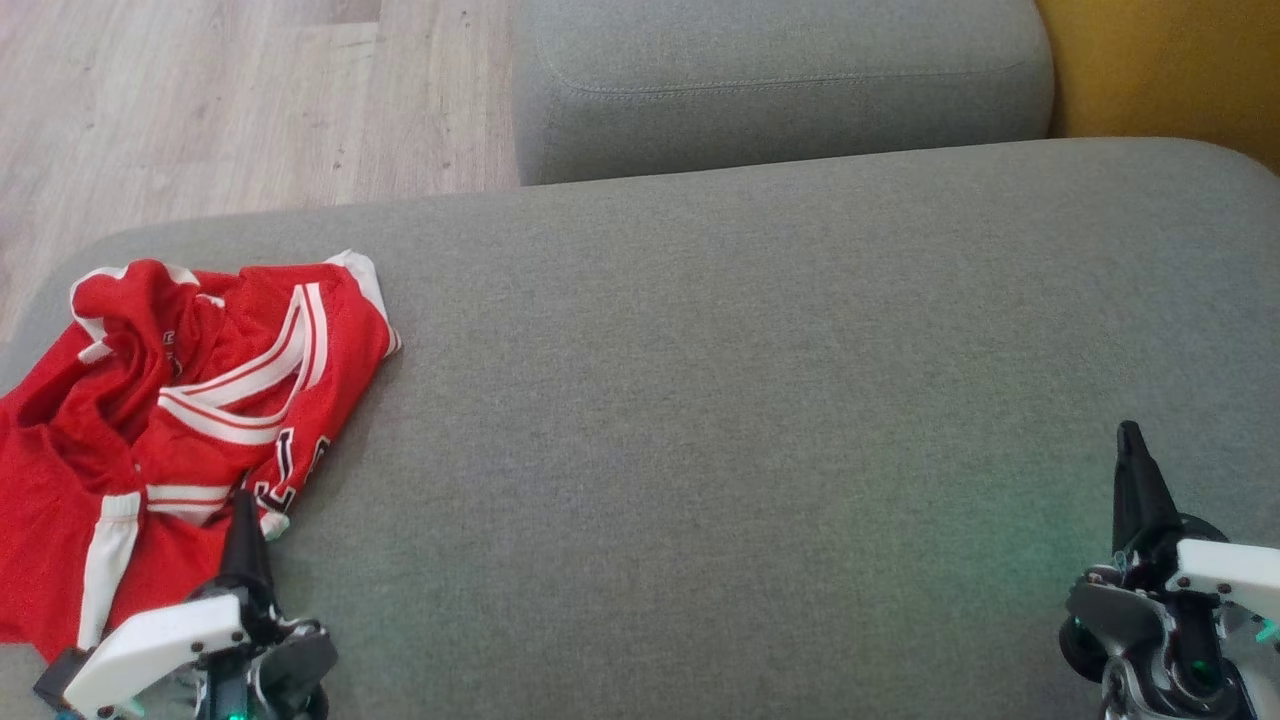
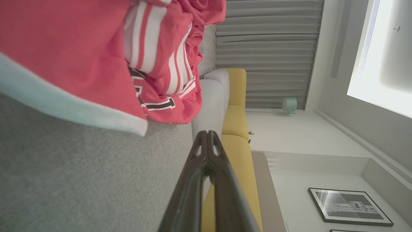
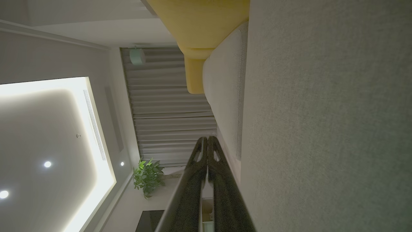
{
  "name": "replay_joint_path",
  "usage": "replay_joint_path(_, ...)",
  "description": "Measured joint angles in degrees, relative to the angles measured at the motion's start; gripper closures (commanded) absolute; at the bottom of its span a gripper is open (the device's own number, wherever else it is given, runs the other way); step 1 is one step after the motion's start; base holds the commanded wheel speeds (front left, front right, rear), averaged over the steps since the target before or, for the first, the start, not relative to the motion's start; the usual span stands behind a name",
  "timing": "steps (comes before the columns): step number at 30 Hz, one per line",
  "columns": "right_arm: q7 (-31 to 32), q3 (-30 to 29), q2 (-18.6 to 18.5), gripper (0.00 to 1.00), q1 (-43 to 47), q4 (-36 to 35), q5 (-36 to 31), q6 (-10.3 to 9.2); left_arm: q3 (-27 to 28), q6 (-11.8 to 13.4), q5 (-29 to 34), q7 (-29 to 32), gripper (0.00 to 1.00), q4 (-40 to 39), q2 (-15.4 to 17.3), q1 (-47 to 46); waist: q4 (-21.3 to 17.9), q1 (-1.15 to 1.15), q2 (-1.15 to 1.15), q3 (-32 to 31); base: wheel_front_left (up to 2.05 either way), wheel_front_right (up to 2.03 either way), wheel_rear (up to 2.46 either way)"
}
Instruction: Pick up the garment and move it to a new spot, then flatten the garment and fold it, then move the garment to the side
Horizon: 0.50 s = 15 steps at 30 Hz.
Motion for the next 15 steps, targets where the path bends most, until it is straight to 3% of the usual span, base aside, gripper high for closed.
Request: replay_joint_path(15,0.0,0.0,0.0,1.00,0.0,0.0,0.0,0.00,0.0,0.0,0.0,0.0,1.00,0.0,0.0,0.0,0.0,0.00,0.00,0.0,0.00,0.00,0.00)
